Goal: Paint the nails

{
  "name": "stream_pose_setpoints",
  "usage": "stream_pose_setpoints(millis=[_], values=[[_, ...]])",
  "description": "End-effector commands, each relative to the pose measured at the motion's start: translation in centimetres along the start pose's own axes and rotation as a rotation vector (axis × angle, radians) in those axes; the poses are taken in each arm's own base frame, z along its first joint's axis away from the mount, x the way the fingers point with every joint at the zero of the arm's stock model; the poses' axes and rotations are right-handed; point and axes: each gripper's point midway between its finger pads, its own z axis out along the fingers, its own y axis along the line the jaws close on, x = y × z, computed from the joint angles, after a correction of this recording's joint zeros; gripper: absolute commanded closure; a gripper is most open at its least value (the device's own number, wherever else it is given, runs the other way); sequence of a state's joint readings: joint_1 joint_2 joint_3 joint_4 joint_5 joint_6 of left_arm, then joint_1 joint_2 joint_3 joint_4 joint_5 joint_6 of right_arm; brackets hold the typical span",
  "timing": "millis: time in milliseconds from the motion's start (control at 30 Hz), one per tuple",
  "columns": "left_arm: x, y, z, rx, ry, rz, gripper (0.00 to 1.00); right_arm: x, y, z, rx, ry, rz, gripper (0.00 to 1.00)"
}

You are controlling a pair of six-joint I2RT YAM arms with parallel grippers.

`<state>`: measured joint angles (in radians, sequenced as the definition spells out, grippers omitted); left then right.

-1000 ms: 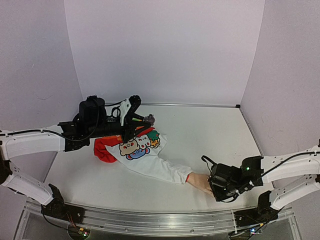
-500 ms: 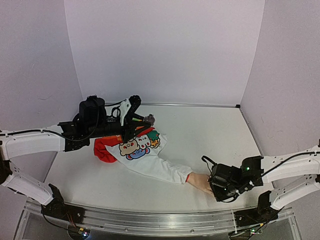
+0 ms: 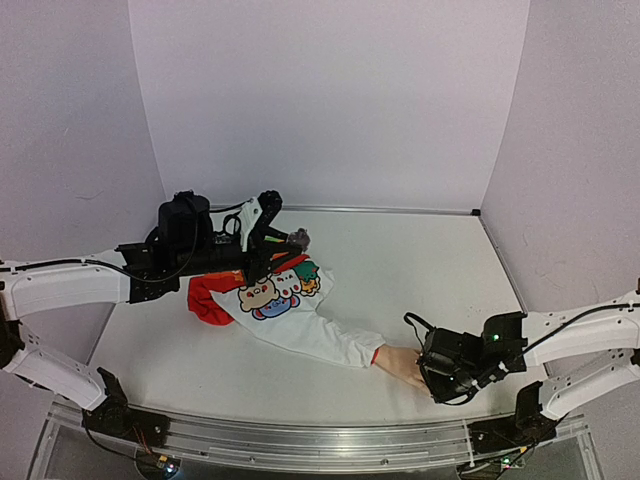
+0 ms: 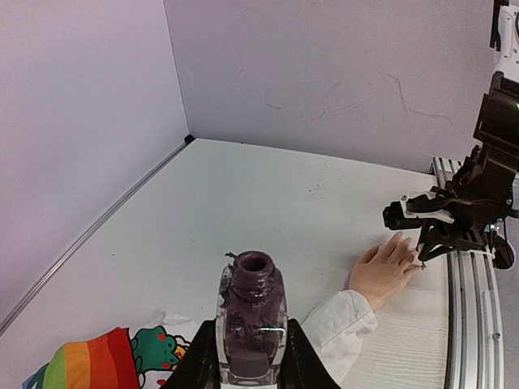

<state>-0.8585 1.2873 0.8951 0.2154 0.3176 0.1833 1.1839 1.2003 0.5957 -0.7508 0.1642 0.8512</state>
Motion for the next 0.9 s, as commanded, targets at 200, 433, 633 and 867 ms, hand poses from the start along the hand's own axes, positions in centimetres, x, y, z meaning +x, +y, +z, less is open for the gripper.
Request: stream_pose_setpoints(millis=[200,433,633,867], values=[[-2.3,0.1,-0.7,-0.011,-0.061,0.022,1.00,-1.0,0.7,-1.2,-0.035,-0.035,-0.013,1.00],[-2.3,0.0,-0.9,-0.014,-0.062,0.020,1.00,-0.9,1.2,-1.2,-0.060,-0.030,-0.023,1.00],[-2.3,0.1,-1.1,-0.017,-0.062,0.023,1.00,-1.4,1.7,-1.5,-0.073,-0.042,-0.023,1.00],[-2.3,0.1,-1.1,-0.019,-0.062,0.022,1.00,-1.8,1.8,-1.8,-0.080,-0.058,-0.015,1.00]])
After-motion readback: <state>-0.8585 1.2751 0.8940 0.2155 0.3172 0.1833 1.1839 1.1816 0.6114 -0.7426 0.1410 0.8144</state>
